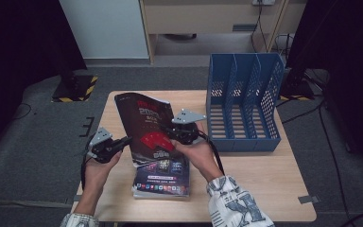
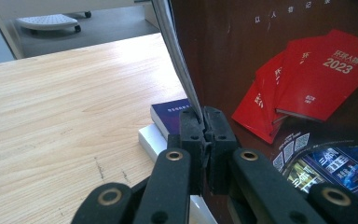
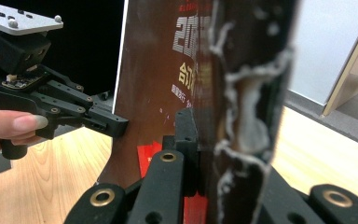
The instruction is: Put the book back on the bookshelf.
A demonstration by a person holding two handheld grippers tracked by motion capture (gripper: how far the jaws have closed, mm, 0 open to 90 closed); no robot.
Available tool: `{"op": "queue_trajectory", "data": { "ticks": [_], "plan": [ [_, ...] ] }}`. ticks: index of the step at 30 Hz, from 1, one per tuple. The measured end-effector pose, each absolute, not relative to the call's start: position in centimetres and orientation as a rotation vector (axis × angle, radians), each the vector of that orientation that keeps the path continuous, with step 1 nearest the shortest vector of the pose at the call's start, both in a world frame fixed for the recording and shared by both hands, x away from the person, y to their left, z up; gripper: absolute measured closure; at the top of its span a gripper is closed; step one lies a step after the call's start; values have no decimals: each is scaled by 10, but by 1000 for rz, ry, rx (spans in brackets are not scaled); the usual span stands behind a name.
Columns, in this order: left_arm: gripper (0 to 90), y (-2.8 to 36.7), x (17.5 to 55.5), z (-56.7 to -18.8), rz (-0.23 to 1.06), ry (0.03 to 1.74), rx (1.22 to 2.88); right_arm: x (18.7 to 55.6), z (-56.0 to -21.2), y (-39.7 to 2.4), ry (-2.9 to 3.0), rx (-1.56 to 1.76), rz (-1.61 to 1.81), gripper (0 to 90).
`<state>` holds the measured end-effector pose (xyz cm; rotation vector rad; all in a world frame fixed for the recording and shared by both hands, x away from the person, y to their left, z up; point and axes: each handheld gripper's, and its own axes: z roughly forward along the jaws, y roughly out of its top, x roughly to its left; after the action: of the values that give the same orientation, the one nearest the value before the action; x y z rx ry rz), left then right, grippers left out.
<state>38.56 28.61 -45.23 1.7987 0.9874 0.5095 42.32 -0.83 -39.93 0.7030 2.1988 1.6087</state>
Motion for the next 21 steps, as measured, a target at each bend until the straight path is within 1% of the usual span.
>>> {"op": "queue_trajectory", "data": {
  "ticks": [5, 11, 15, 21],
  "plan": [
    [876, 285, 385, -451, 517, 973, 1808, 422, -394, -11, 2200, 696, 1618, 842],
    [876, 287, 385, -451, 512, 967, 1805, 425, -371, -17, 2198, 672, 1626, 785],
    [876, 286, 386, -452, 517, 968, 1803, 427, -359, -18, 2227, 656, 1631, 784],
    [876, 287, 386, -452, 512, 947, 1797, 430, -348, -16, 2252, 618, 1640, 749]
  ]
}}
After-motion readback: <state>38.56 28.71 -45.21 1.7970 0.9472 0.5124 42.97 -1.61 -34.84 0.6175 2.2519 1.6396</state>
